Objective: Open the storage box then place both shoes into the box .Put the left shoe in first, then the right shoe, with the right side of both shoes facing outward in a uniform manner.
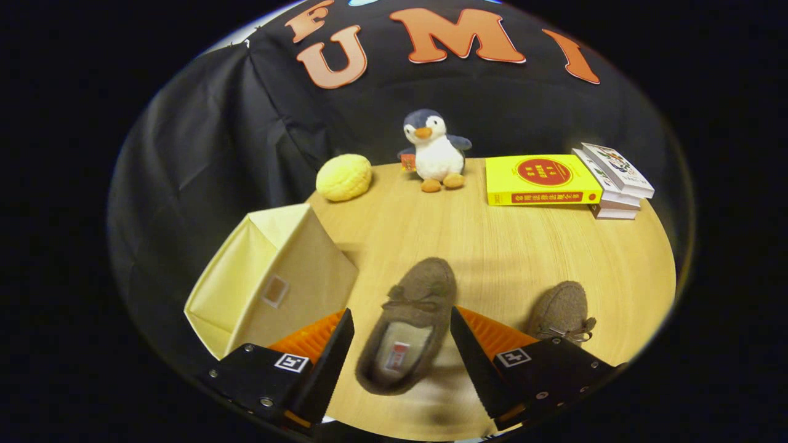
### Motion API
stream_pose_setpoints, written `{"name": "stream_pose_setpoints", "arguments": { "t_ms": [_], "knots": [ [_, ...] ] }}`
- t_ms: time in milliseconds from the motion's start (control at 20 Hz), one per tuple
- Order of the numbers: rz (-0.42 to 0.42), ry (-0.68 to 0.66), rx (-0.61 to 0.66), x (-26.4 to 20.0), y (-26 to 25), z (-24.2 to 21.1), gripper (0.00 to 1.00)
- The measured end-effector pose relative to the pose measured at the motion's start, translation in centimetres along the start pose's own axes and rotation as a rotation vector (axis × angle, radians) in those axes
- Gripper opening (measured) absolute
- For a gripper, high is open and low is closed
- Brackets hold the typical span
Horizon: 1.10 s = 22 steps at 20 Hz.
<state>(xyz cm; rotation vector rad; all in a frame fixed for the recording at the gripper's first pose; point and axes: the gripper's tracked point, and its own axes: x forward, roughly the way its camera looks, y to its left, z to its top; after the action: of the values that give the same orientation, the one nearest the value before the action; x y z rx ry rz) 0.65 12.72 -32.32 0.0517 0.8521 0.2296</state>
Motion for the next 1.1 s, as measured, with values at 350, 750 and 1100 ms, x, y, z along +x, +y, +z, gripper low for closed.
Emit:
{"name": "stream_pose_setpoints", "arguments": {
  "t_ms": [350,750,1100],
  "knots": [
    [-0.038,0.105,-0.012,5.5,-1.8,-3.2,0.74],
    [-0.151,0.002,-0.087,9.3,-2.9,-1.6,0.39],
    [-0.172,0.021,0.072,7.2,-3.4,-0.9,0.04]
  ]
}}
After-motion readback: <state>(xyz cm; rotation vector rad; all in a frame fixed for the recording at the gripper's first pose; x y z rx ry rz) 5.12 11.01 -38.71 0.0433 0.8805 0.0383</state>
